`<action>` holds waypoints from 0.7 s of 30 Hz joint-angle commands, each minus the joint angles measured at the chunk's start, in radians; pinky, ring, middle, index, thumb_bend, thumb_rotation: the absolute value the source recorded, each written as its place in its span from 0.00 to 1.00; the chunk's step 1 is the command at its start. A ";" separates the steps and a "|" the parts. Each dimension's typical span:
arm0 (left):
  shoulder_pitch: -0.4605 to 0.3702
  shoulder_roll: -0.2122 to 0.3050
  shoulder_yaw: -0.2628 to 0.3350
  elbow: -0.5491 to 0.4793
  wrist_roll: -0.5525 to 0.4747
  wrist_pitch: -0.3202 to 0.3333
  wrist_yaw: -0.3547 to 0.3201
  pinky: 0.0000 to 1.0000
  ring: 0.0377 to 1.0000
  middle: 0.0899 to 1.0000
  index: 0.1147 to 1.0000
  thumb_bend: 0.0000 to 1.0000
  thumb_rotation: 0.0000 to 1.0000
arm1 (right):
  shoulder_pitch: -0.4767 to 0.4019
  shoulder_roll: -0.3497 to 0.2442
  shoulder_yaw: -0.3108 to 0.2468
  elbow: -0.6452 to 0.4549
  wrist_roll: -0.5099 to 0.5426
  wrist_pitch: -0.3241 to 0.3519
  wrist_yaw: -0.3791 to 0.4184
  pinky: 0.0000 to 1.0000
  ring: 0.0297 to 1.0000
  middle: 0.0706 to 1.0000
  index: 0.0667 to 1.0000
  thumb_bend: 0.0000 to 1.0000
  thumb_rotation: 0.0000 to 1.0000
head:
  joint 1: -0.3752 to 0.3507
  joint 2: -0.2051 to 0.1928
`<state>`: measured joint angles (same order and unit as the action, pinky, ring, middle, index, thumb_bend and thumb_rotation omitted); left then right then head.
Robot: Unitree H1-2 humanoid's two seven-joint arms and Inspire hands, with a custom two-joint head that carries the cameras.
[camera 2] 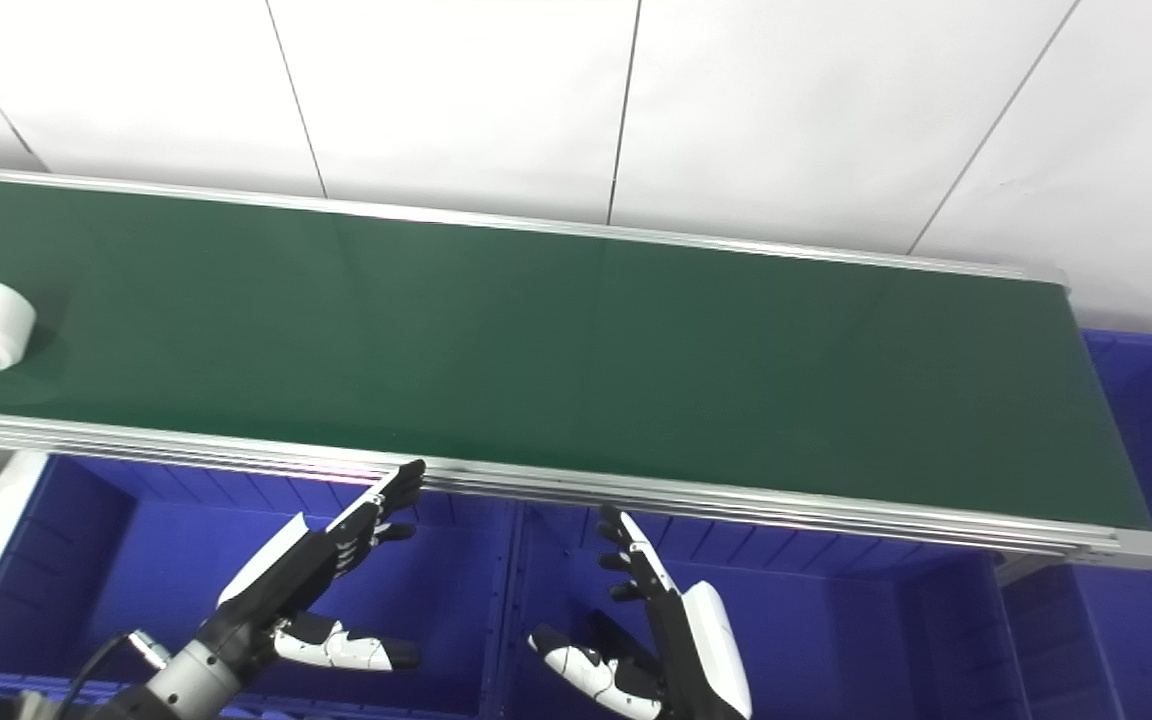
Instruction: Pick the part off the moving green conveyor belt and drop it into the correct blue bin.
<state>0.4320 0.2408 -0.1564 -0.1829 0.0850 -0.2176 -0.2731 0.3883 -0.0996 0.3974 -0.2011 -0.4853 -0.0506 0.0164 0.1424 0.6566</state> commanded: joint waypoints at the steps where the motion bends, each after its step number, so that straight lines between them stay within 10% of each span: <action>1: -0.006 -0.007 -0.005 -0.002 0.008 -0.044 0.017 0.87 0.98 1.00 1.00 0.73 0.31 | -0.007 -0.003 -0.004 -0.003 0.022 -0.074 -0.013 0.69 0.81 0.88 0.93 0.60 0.46 | 0.060 -0.029; 9: -0.034 -0.035 -0.025 0.095 0.056 -0.131 0.052 0.84 0.94 1.00 0.97 0.75 0.28 | -0.020 -0.030 -0.024 0.061 0.062 -0.143 -0.017 0.68 0.83 0.90 0.97 0.55 0.48 | 0.250 -0.143; 21: -0.055 -0.044 -0.024 0.134 0.067 -0.175 0.071 0.81 0.92 0.97 0.94 0.79 0.20 | -0.042 -0.025 -0.021 0.109 0.041 -0.172 -0.030 0.66 0.83 0.90 0.97 0.48 0.45 | 0.226 -0.169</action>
<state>0.3828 0.1941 -0.1838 -0.0445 0.1485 -0.3428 -0.2176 0.3545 -0.1352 0.3769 -0.0813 -0.4447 -0.1658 0.0044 0.3666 0.4863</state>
